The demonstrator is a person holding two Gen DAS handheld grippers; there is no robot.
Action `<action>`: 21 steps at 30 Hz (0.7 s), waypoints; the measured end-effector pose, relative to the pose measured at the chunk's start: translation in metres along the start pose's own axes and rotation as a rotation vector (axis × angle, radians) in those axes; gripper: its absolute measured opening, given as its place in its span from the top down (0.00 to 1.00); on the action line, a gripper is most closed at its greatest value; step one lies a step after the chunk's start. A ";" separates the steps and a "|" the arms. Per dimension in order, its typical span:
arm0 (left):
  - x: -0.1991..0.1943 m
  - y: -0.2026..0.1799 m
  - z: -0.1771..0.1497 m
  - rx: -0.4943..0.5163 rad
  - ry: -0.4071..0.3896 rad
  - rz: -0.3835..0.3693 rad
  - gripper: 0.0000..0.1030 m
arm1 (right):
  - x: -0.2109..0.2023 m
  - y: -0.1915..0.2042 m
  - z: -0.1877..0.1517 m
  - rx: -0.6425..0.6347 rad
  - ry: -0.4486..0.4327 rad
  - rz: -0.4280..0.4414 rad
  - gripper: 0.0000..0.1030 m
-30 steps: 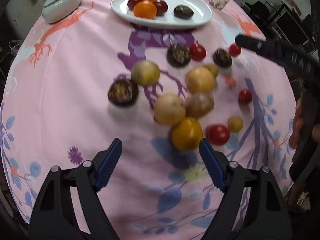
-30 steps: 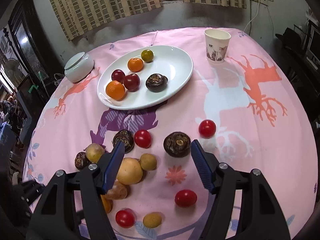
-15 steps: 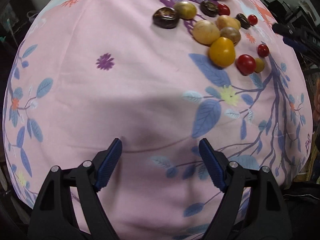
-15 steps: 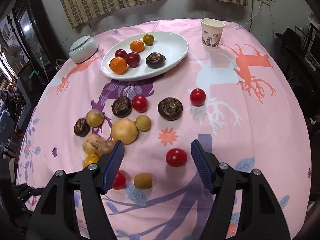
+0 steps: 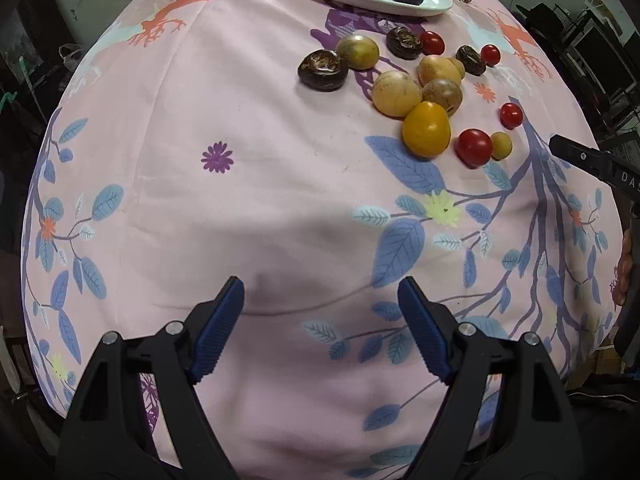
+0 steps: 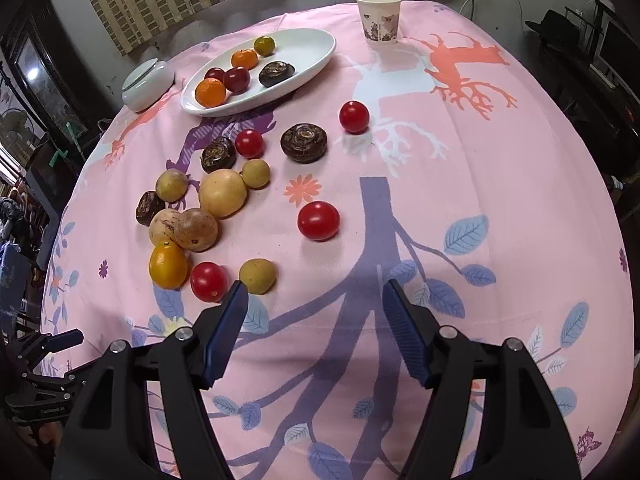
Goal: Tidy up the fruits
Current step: 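Grasp a dark mangosteen with the left tool while the right tool grasps a passion fruit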
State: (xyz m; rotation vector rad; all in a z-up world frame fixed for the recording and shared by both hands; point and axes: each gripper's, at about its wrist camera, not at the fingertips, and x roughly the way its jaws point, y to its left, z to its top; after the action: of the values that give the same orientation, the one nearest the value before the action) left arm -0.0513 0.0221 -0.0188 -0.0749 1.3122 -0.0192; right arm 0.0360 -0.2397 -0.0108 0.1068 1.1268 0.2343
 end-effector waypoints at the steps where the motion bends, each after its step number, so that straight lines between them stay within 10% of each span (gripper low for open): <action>1: -0.001 0.000 0.003 0.003 -0.006 -0.002 0.22 | 0.000 0.000 -0.001 0.002 0.001 -0.002 0.32; 21: 0.010 -0.009 0.071 -0.021 -0.084 -0.021 0.21 | 0.024 0.040 -0.009 -0.208 0.055 0.057 0.36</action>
State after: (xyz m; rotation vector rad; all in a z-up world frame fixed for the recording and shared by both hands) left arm 0.0204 0.0162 -0.0100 -0.1065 1.2279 -0.0203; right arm 0.0320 -0.1956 -0.0278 -0.0530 1.1484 0.4060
